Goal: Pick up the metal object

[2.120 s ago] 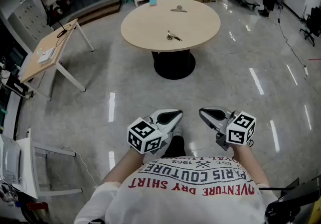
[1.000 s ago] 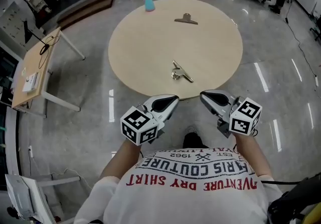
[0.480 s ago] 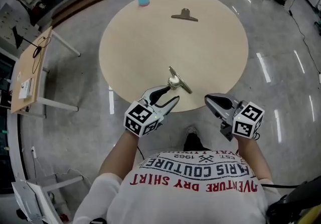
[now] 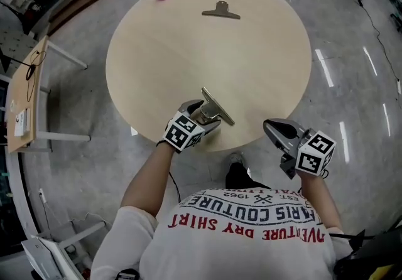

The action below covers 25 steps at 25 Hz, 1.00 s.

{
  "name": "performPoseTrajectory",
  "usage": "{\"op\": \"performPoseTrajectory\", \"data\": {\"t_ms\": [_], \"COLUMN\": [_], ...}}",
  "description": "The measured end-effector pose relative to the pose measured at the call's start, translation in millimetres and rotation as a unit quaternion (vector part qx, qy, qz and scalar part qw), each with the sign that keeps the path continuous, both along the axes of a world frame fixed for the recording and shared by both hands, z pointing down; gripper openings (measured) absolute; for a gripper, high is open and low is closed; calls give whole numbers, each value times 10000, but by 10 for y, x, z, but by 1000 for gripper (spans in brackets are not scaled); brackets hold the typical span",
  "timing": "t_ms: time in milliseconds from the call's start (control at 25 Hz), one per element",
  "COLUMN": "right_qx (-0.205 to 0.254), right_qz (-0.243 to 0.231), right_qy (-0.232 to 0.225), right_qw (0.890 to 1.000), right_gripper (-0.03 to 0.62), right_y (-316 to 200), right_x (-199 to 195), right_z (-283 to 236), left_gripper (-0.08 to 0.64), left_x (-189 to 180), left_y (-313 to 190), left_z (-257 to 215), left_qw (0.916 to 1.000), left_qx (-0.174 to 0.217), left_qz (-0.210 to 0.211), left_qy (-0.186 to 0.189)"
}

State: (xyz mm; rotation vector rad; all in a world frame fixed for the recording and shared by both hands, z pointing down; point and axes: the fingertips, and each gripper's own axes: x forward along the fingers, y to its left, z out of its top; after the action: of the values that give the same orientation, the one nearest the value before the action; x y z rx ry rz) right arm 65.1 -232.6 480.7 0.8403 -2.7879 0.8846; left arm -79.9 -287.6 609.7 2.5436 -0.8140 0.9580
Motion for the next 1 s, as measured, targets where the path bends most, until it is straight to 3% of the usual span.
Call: {"op": "performPoseTrajectory", "data": {"t_ms": [240, 560, 800, 1000], "right_qx": [-147, -232, -28, 237], "right_qz": [27, -56, -25, -12], "right_qy": [54, 57, -1, -57], "right_qw": [9999, 9997, 10000, 9997], "right_gripper": [2, 2, 2, 2], "right_y": [-32, -8, -14, 146], "right_x": [-25, -52, -64, -85], "right_z": [123, 167, 52, -126], "left_gripper": [290, 283, 282, 282], "left_x": [-6, 26, 92, 170], "left_y": [-5, -15, 37, 353], "left_z": [205, 176, -80, -683], "left_qw": [9995, 9998, 9990, 9952], "left_qx": [2, 118, 132, 498], "left_qz": [190, 81, -307, -354], "left_qy": [-266, -133, 306, 768]}}
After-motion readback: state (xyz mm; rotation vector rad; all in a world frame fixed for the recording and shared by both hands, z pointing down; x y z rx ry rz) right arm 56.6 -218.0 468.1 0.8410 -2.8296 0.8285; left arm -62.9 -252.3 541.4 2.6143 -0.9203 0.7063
